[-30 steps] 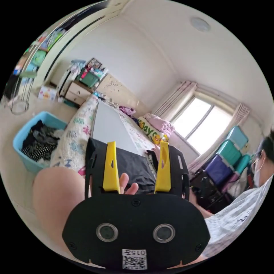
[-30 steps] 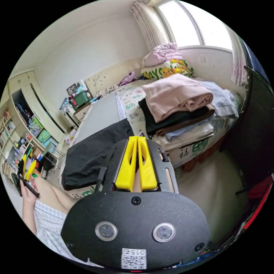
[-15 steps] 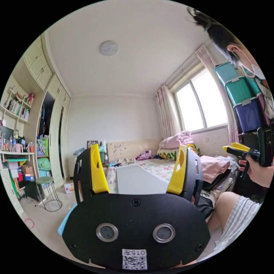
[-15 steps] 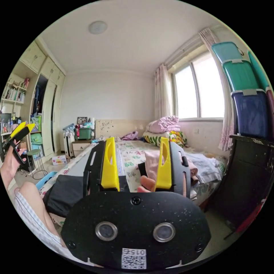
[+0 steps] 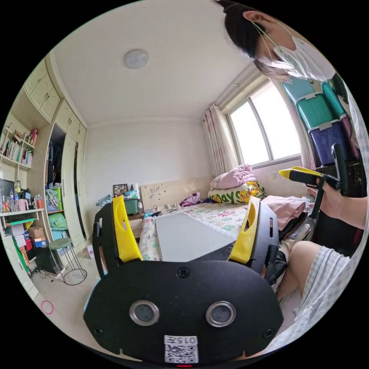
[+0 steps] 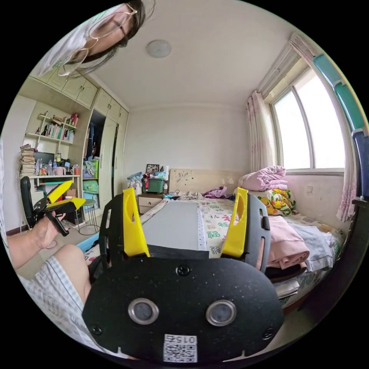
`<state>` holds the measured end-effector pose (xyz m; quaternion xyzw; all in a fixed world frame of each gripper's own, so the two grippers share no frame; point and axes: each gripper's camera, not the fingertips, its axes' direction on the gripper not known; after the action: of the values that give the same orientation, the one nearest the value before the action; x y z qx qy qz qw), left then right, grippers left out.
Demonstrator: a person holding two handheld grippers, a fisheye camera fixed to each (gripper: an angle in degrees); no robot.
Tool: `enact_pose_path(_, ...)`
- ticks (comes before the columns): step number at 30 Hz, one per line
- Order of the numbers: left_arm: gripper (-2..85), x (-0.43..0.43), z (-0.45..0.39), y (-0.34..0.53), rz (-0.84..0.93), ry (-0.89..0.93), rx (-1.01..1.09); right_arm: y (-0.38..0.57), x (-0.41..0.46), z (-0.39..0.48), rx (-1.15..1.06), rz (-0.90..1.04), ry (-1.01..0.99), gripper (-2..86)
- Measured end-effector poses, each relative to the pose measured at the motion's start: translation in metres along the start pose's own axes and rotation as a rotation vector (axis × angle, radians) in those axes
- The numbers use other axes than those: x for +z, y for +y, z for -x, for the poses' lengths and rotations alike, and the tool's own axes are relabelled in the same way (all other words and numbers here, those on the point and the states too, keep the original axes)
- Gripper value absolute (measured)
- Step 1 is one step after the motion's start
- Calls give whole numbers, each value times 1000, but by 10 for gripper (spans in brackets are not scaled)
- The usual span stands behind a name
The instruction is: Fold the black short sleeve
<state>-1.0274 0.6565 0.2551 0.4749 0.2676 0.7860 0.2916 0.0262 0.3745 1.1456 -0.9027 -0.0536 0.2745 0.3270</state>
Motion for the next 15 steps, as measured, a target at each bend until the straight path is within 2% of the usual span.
enact_pose_path(8,396,17,19,3,91,-1,-74,8,38,-5,31,28,-39,314)
enact_pose_path(15,326,24,50,-10,128,-4,-112,15,82,-23,-13,82,-56,302)
